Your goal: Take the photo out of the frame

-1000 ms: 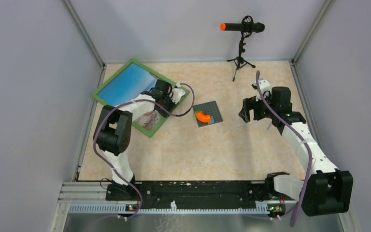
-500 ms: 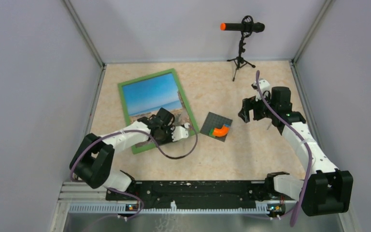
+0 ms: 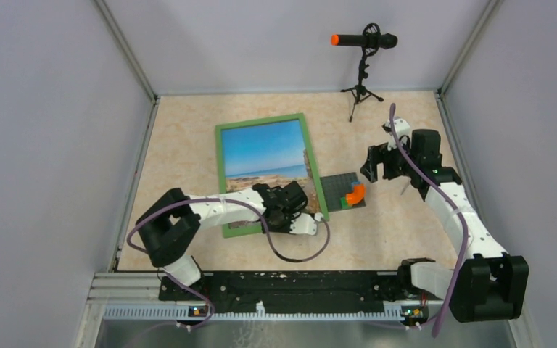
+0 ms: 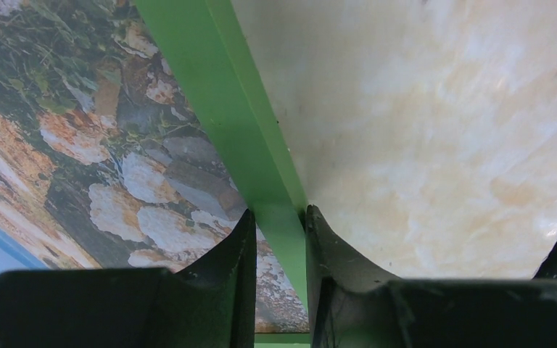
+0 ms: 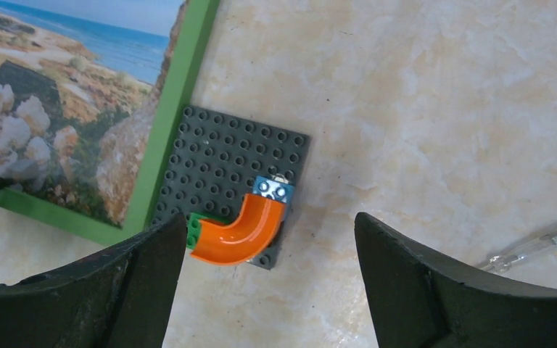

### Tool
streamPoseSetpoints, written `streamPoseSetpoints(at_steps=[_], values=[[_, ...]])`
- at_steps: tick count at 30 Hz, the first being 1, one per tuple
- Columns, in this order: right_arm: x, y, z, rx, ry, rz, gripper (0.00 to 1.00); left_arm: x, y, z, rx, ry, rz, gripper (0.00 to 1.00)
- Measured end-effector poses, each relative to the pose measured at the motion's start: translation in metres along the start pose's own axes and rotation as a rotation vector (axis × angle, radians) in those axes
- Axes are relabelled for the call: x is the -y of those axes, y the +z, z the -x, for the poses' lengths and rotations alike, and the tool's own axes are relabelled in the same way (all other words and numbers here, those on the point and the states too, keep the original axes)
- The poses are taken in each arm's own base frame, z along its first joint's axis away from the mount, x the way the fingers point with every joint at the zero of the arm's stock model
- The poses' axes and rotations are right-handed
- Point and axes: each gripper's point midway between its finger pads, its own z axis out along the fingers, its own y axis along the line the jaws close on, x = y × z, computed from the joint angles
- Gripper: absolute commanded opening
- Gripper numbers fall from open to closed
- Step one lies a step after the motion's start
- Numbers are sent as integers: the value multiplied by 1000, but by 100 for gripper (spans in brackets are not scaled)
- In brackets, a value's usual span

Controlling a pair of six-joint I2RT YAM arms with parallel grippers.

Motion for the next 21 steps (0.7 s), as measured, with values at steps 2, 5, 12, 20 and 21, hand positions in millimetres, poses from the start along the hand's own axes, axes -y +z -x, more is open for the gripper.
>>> streamPoseSetpoints(at_steps=[2, 5, 12, 20, 21], values=[[5, -2, 0, 3, 16, -4, 84, -1, 4, 23, 2, 31, -10, 0], [11, -4, 0, 5, 43, -11, 84, -5, 8, 47, 18, 63, -22, 0], [20, -6, -2, 4, 74, -14, 84, -11, 14, 80, 77, 111, -39, 7], [13, -5, -1, 8, 104, 21, 85, -12, 14, 86, 114, 34, -38, 54], [12, -4, -1, 10, 111, 28, 85, -12, 15, 90, 129, 13, -35, 54]])
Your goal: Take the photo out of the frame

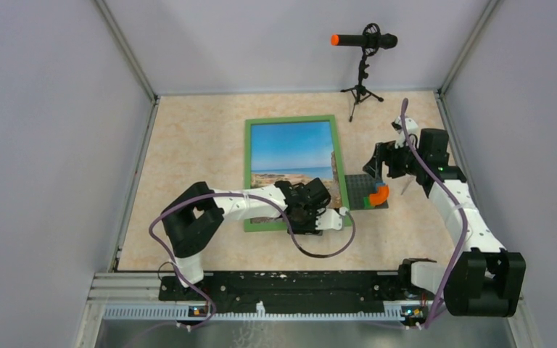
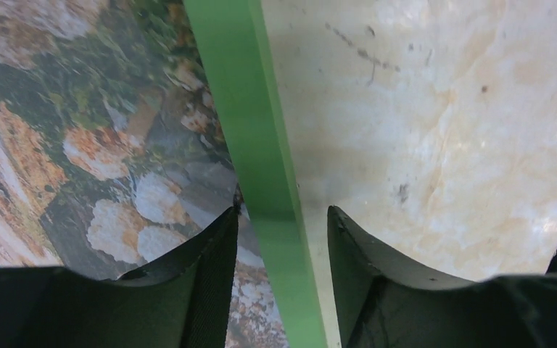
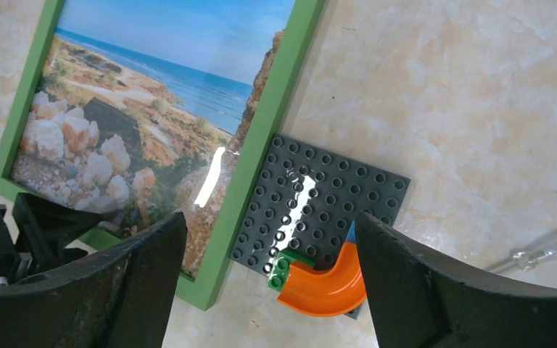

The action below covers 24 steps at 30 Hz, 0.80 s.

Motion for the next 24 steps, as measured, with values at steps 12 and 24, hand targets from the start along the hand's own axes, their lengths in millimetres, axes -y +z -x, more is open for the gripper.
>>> streamPoseSetpoints(at_steps=[12, 24], values=[[-6, 14, 1, -2, 114, 52, 85, -19, 12, 36, 84, -162, 96, 12], [-34, 61, -15, -110, 236, 201, 86, -21, -6, 8, 152, -289, 26, 0]])
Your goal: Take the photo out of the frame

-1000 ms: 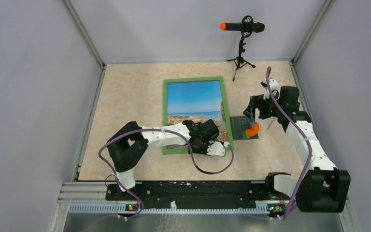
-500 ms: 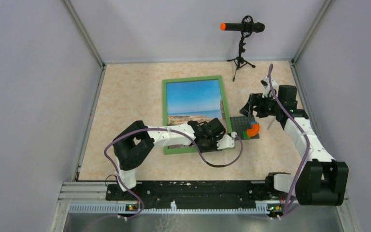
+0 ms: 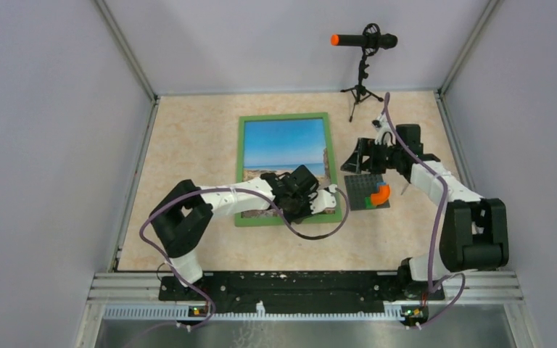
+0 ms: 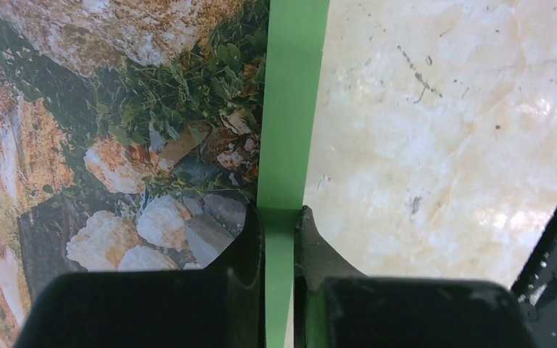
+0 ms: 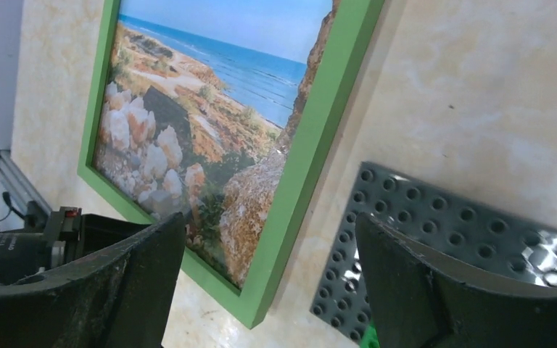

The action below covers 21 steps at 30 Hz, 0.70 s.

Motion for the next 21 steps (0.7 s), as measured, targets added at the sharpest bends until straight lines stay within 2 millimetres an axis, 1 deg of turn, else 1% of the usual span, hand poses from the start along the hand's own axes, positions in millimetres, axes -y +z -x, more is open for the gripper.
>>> streamPoseSetpoints(at_steps=[1, 5, 9, 12, 16, 21], values=[[-1, 6, -1, -9, 11, 13, 86, -2, -5, -3, 9, -14, -5, 0], [-1, 32, -1, -44, 102, 71, 83, -9, -23, 0, 65, -61, -9, 0], [-1, 50, 1, -71, 193, 132, 83, -16, -41, 3, 130, -107, -9, 0], [-6, 60, -1, -89, 265, 195, 83, -17, -51, 5, 167, -123, -13, 0], [-20, 72, -6, -128, 348, 289, 83, -14, -61, 8, 204, -120, -22, 0], [-50, 90, -25, -219, 396, 403, 83, -7, -67, 10, 229, -114, -42, 0]])
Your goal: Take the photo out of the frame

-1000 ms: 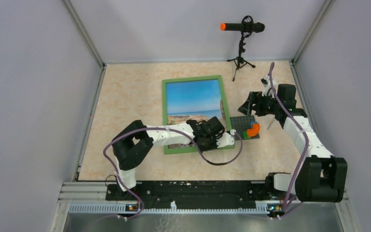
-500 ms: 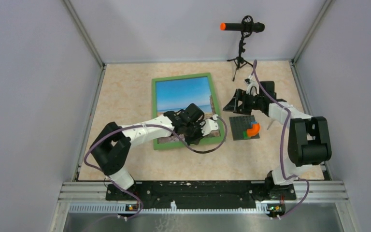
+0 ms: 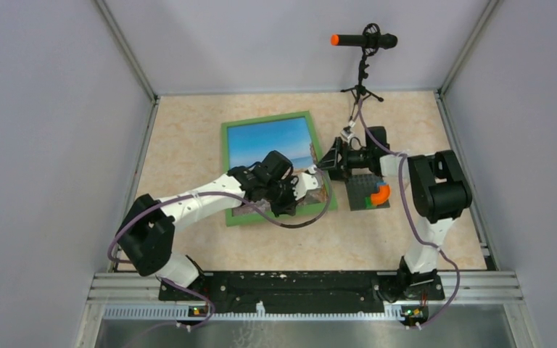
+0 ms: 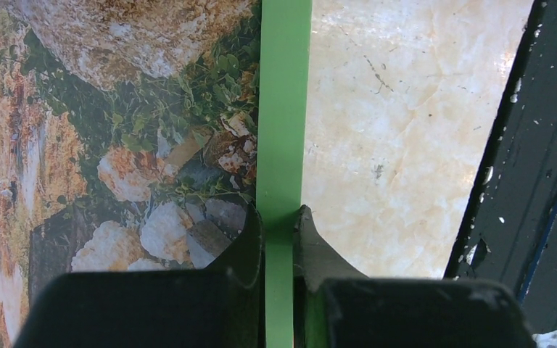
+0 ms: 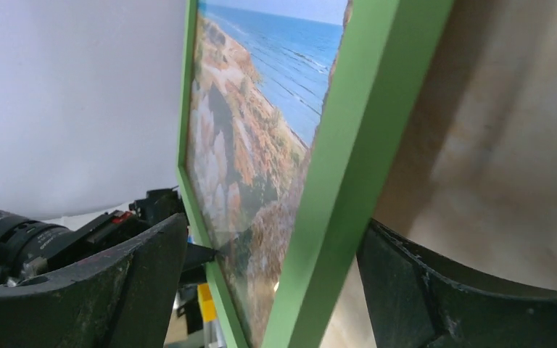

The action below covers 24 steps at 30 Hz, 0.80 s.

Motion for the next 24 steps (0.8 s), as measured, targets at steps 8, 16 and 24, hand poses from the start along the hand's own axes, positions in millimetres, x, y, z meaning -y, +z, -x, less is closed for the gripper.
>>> streamPoseSetpoints(at_steps=[8, 16, 24], values=[[3, 38, -17, -29, -113, 138, 83, 5, 1, -5, 14, 5, -18, 0], [-4, 45, -7, 63, -330, 249, 83, 8, -2, -4, 44, 23, -25, 0], [-12, 41, -20, 47, -307, 236, 83, 14, -3, -5, 48, 22, -50, 0]])
